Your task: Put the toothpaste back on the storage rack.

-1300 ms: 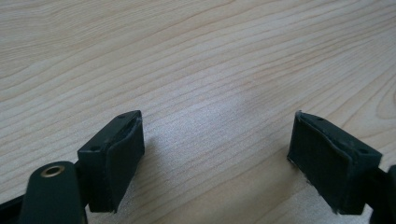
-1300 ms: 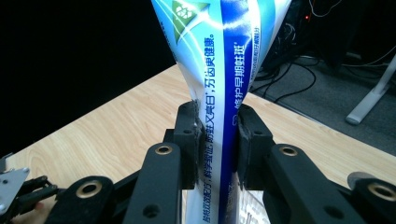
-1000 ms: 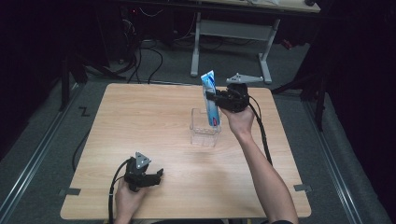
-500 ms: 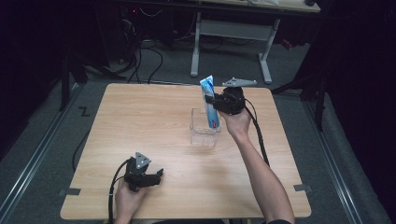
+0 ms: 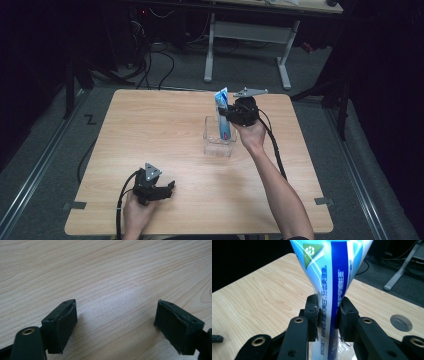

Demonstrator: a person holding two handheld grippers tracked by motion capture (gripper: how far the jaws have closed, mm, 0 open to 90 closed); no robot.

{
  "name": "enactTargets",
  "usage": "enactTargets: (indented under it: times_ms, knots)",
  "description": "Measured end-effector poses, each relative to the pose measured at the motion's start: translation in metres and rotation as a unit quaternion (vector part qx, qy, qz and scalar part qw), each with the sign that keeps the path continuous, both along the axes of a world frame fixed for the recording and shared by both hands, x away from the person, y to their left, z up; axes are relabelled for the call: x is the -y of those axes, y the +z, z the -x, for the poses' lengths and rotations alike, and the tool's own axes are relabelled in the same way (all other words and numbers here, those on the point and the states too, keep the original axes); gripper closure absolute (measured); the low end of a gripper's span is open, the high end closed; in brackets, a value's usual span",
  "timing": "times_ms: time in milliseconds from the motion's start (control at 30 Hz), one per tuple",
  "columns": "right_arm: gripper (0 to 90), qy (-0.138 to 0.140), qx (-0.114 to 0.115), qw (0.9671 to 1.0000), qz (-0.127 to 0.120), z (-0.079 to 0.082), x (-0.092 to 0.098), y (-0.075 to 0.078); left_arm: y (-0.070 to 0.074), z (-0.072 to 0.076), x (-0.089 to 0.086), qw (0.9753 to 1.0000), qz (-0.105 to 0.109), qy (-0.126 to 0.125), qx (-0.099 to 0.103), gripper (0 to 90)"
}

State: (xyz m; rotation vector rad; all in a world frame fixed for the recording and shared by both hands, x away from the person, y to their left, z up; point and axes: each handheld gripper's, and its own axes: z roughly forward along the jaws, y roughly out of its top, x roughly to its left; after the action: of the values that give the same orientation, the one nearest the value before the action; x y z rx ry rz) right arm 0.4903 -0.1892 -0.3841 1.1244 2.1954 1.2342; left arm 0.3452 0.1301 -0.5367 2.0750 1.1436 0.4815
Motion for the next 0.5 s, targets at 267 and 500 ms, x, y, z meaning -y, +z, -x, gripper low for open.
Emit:
enactTargets:
  times_ms: [267, 500]
  knots:
    - [73.0, 0.001, -0.005, 0.9999, 0.011, 0.0024, 0.0016, -0.0043, 0.0, 0.0, 0.0, 1.0, 0.0, 0.0, 0.0, 18.4]
    - [73.2, 0.012, -0.009, 0.9996, 0.025, 0.0058, -0.0014, -0.0045, 0.0002, 0.0, -0.0001, 1.0, 0.0, -0.001, -0.001, 18.4]
